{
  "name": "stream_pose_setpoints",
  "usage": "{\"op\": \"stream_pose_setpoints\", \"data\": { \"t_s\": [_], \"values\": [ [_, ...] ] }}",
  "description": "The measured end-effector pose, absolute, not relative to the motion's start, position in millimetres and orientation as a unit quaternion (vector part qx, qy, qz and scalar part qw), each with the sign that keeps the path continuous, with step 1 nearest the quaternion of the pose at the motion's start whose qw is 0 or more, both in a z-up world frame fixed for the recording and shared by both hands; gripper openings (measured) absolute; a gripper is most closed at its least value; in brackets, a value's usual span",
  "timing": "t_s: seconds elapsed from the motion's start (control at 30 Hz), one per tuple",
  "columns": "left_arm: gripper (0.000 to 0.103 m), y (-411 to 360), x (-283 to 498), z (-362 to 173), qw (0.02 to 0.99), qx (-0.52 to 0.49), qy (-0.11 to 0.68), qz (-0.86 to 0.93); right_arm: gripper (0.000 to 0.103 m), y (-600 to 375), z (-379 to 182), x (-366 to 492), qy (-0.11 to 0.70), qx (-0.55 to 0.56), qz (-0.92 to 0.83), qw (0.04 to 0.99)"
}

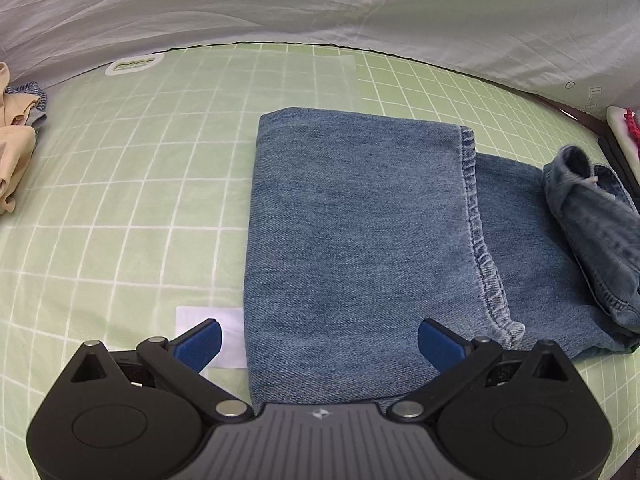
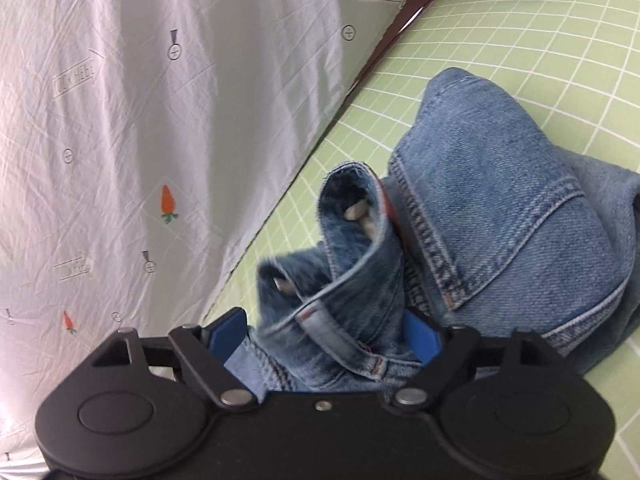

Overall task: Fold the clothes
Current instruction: 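Grasp the jeans waistband with the right gripper and fold it over the legs, then pinch the waistband by the red leather patch with the right gripper and straighten it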

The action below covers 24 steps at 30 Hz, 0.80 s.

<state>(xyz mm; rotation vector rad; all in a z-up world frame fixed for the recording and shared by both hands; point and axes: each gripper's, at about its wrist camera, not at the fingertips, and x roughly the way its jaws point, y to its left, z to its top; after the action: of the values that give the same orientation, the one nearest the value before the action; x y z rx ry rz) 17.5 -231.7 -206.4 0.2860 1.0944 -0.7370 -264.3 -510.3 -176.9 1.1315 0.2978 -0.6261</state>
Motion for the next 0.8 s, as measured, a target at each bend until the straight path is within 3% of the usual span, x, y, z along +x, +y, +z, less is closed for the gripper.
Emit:
{"op": "stream_pose_setpoints", "data": {
  "t_s": [0.23,0.37,0.67,0.8],
  "values": [
    [0.103,-231.3,15.0,-209.1,0.783,0.132,0.512,-0.328,0.079,-519.3,-162.8,-263.2,0.144,0.476,-0.317,0.807],
    [0.103,-232.9,21.4,-210.0,0.787,0.133,0.51,-0.32,0.058,-531.0,-160.5,-255.6,0.165,0.44,-0.344,0.813],
    [0.103,-239.0,44.8,-213.7,0.797,0.15,0.5,-0.306,0.058,-519.2,-185.4,-163.4,0.264,0.285,-0.368,0.845],
    [0.103,-239.0,53.5,-219.7,0.794,0.153,0.51,-0.293,0.07,-511.8,-202.8,-124.5,0.312,0.235,-0.378,0.839]
  ]
}}
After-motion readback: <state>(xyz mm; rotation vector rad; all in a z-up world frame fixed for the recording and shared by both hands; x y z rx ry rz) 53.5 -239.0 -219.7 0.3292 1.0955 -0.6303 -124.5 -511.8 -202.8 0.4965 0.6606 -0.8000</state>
